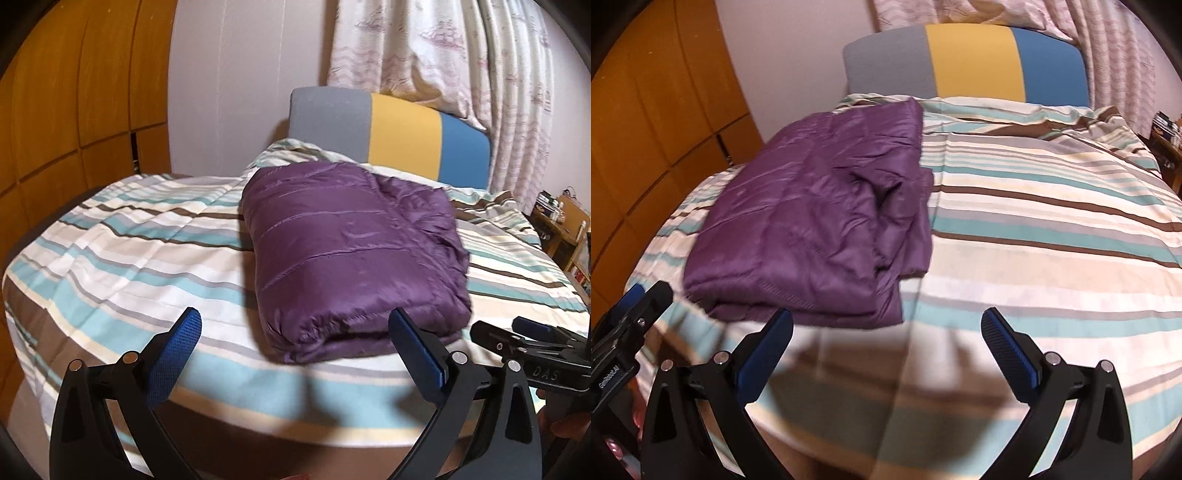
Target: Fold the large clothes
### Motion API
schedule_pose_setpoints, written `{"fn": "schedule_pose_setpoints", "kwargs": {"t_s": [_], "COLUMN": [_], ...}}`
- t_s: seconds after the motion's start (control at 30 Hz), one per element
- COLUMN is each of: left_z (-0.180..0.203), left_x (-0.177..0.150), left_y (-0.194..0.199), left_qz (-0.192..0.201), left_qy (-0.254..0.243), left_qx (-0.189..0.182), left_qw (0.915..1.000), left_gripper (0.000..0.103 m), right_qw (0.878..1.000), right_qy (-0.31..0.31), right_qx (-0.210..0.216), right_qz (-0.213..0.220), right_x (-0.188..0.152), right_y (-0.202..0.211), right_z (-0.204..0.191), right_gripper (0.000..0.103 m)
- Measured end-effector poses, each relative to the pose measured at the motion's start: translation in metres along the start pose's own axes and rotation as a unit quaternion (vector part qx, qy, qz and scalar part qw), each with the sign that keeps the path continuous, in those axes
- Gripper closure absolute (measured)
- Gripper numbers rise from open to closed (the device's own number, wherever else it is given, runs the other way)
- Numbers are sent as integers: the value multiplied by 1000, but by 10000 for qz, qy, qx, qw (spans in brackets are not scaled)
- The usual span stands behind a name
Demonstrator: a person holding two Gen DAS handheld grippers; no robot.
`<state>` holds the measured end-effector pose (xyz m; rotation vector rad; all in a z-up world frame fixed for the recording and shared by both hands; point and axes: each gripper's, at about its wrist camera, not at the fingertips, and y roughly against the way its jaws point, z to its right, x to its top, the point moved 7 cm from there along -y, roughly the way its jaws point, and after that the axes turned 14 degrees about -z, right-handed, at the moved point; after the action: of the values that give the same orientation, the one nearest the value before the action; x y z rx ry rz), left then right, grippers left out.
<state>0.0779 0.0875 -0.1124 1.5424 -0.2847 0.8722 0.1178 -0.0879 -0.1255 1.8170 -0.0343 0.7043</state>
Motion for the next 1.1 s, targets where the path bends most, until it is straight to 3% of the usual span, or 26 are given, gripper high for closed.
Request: {"fn": "schedule_pose_setpoints", "kwargs": {"t_s": [0.33, 0.47, 1.1], "left_z": [1, 4, 2], "left_x": [2, 4, 3], "left_y": [37, 49, 47], "left_qz": [168, 309, 235], "left_qy": [45, 30, 99], "left_qx": [-95, -142, -207], "left_qw": [9998, 9994, 9995], "left_gripper": [3, 3, 3], "right_qw": [9975, 9963, 9970], "right_qy": [233, 239, 194], "right_qx": [276, 179, 175], "right_qz": [611, 811, 735], "right_x": [-8, -4, -7], "right_y": [66, 81, 80], "right_z": [-19, -20, -17], "right_gripper": [2, 2, 2]}}
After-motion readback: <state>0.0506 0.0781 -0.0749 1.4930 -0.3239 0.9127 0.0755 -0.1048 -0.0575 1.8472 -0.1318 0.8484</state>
